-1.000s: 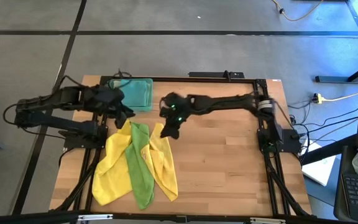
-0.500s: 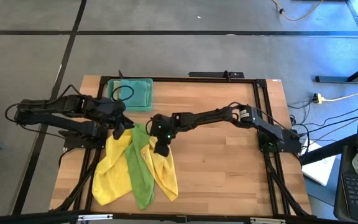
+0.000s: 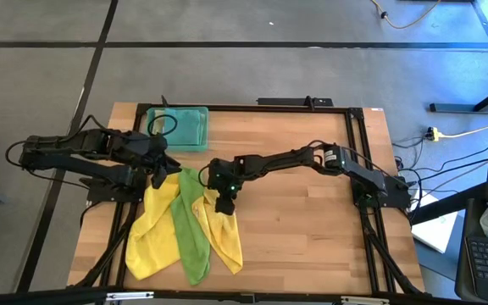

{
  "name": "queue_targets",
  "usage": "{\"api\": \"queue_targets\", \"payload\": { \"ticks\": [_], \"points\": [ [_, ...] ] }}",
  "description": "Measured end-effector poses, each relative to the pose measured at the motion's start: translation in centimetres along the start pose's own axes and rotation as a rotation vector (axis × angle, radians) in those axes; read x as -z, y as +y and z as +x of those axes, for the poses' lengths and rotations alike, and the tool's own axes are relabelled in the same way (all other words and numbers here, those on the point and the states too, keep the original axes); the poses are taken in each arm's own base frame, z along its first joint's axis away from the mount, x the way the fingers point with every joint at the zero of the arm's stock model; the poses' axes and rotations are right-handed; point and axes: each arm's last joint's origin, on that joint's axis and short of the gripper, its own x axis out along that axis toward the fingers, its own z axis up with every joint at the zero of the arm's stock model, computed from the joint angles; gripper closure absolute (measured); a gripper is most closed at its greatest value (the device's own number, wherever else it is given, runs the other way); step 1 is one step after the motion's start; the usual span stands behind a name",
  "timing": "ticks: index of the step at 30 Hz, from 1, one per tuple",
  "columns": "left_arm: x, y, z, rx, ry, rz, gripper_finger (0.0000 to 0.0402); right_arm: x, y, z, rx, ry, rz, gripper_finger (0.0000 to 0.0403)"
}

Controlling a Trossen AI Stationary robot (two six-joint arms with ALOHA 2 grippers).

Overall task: Fold microfiber towels
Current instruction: Fold the right yellow microfiber cloth

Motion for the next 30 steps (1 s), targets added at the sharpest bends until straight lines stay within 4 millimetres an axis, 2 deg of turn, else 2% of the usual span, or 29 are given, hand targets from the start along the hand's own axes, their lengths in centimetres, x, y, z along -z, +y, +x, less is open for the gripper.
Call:
{"api": "queue_targets", "payload": {
  "ticks": [5, 11, 17, 23, 26, 30],
  "points": [
    [-0.1, 0.1, 0.0, -0.022, -0.016, -0.020, 0.0300, 0.0, 0.1, 0.0, -0.021, 0.011, 0.028, 0.0284],
    [-0.1, 0.1, 0.0, -0.039, -0.026, -0.022, 0.0300, -0.4, 1.3, -2.0, -0.016, 0.004, 0.018, 0.0390],
    [-0.1, 0.2, 0.1, -0.064, -0.043, -0.061, 0.0300, -0.2, 2.2, -5.4, 0.071, 0.054, -0.012, 0.0398],
    [-0.2, 0.3, 0.1, -0.094, -0.069, -0.121, 0.0300, 2.8, 3.3, -9.7, 0.295, 0.319, 0.043, 0.0399],
    [-0.2, 0.3, 0.0, -0.114, -0.089, -0.152, 0.0300, 4.9, 2.9, -10.3, 0.329, 0.499, 0.129, 0.0399],
    [-0.3, 0.4, 0.0, -0.126, -0.105, -0.204, 0.0300, 8.3, 2.4, -10.6, 0.335, 0.709, 0.151, 0.0399]
  ]
}}
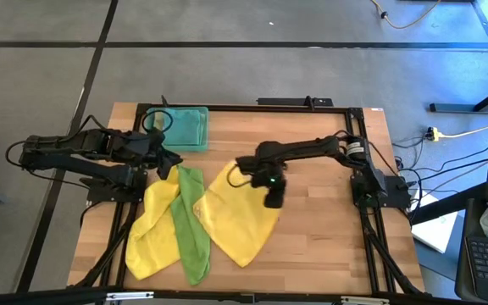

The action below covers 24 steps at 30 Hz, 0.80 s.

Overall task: Fold microfiber towels
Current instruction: Fold the right yellow microfiber cloth

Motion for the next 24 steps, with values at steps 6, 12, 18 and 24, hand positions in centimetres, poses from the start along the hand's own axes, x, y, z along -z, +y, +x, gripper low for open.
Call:
{"api": "queue_targets", "payload": {
  "ticks": [6, 12, 18, 24],
  "points": [
    [-0.2, -0.2, 0.1, 0.001, -0.028, -0.076, 0.0300, 5.2, -0.9, 3.6, 0.007, 0.121, 0.041, 0.0399],
    [-0.8, -1.3, 1.7, 0.005, -0.055, -0.062, 0.0300, 9.6, -2.6, 5.8, -0.006, -0.003, 0.173, 0.0397],
    [-1.1, -2.8, 4.7, 0.006, -0.020, -0.042, 0.0300, 12.3, -3.7, 6.4, -0.009, -0.068, 0.279, 0.0357],
    [-1.9, -6.3, 8.4, 0.252, -0.034, 0.086, 0.0300, 14.1, -3.5, 5.0, 0.084, -0.161, 0.148, 0.0288]
  ]
}}
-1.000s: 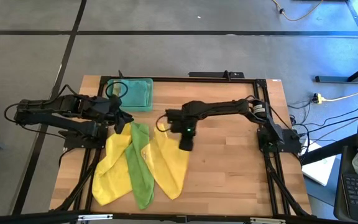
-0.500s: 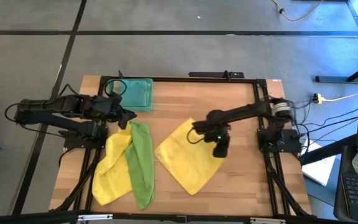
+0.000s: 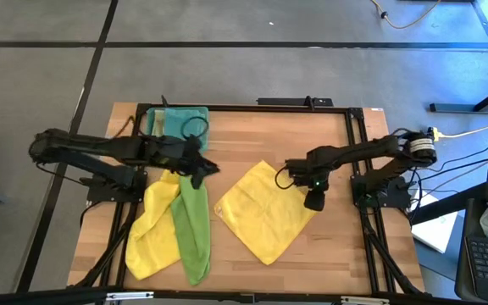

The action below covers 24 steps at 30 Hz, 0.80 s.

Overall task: Fold microfiber towels
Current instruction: Fold the right yellow microfiber cloth

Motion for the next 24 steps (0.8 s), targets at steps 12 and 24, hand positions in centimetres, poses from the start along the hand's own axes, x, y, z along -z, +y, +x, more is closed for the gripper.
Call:
{"api": "queue_targets", "payload": {
  "ticks": [12, 24],
  "points": [
    [4.0, -8.3, 7.4, 0.103, 0.201, 0.441, 0.0301, 4.5, 1.0, -5.8, 0.010, -0.322, -0.516, 0.0245],
    [6.8, -17.4, 16.9, 0.061, 0.185, 0.602, 0.0301, 7.0, 1.1, -5.6, 0.024, -0.373, -0.714, 0.0242]
  ]
}}
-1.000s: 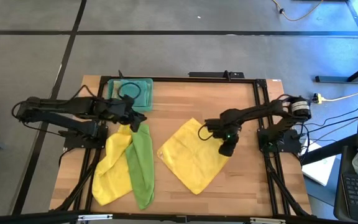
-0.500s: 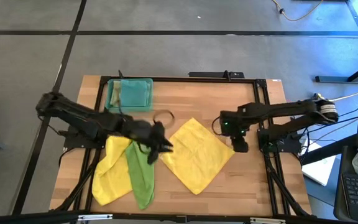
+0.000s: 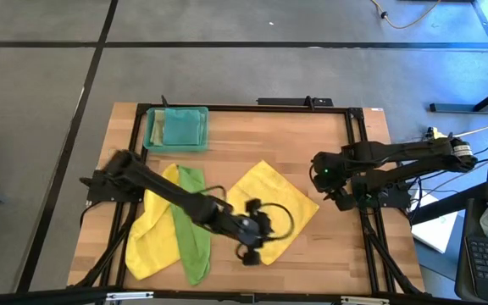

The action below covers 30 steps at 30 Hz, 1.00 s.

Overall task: Fold microfiber towels
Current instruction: Fold the right yellow microfiber cloth

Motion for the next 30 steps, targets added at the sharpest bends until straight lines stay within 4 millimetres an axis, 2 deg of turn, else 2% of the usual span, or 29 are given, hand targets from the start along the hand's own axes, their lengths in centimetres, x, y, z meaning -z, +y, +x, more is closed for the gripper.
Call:
{"api": "queue_targets", "payload": {
  "ticks": [5, 10, 14, 22, 26, 30],
  "points": [
    [0.6, -1.9, 3.4, 0.066, 0.081, 0.052, 0.0301, 0.1, -0.2, 0.9, 0.006, 0.000, 0.010, 0.0218],
    [2.8, -3.2, 5.6, 0.085, 0.165, 0.079, 0.0290, 0.1, -0.2, 0.9, 0.008, 0.001, 0.011, 0.0194],
    [3.9, -3.6, 6.4, 0.166, 0.228, 0.062, 0.0254, 0.1, -0.2, 0.9, 0.009, 0.000, 0.018, 0.0183],
    [5.4, -3.7, 8.0, 0.187, 0.286, 0.014, 0.0164, 0.1, -0.2, 0.9, 0.016, 0.001, 0.024, 0.0180],
    [6.4, -3.7, 9.0, 0.176, 0.309, 0.027, 0.0144, 0.1, -0.3, 0.9, 0.037, 0.004, 0.027, 0.0180],
    [7.2, -3.7, 9.9, 0.179, 0.317, 0.099, 0.0143, 0.1, -0.3, 0.9, 0.038, 0.003, 0.027, 0.0180]
  ]
}}
